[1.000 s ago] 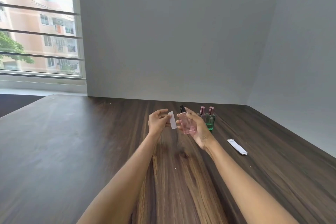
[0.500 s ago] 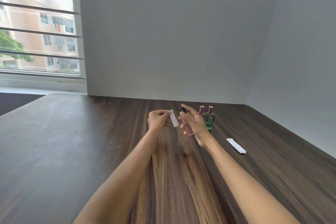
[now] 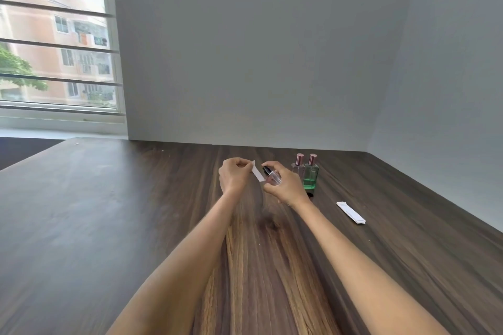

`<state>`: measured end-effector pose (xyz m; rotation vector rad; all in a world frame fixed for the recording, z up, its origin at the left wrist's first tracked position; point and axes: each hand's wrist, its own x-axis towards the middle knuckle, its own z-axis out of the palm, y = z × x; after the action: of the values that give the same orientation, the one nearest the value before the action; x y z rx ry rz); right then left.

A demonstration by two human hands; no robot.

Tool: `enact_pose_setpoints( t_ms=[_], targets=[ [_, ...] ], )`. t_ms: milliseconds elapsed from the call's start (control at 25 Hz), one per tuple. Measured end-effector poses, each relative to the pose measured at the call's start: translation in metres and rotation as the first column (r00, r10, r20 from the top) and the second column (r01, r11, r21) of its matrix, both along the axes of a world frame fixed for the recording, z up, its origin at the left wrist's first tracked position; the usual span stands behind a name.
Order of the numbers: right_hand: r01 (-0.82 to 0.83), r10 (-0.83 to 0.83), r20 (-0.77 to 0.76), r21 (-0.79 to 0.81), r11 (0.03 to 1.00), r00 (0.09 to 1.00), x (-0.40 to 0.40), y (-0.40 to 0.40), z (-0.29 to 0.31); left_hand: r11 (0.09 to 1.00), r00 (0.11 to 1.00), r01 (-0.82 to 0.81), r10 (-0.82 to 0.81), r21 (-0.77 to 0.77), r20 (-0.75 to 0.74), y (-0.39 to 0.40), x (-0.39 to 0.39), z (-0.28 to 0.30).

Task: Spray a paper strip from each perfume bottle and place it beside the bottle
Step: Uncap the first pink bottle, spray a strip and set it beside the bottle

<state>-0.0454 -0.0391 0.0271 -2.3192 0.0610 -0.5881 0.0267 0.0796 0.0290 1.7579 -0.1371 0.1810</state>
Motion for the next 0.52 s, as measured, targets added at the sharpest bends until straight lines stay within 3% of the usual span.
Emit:
enact_pose_setpoints(
  t_ms=[160,520],
  targets=[
    [-0.007,0.007,-0.005,-0.041,0.999,1.000,-0.0009,0.0000,0.0016,0.993,0.999,-0.043,0.042,0.114,0.009,-0.0013,-0.0055,0.0016],
    [-0.041,0.035,-0.063,-0.102,0.994,0.997,0.0001,0.0027,-0.0008,0.982,0.997,-0.078,0.073,0.172,0.038,0.0022,-0.0083,0.0037]
  ],
)
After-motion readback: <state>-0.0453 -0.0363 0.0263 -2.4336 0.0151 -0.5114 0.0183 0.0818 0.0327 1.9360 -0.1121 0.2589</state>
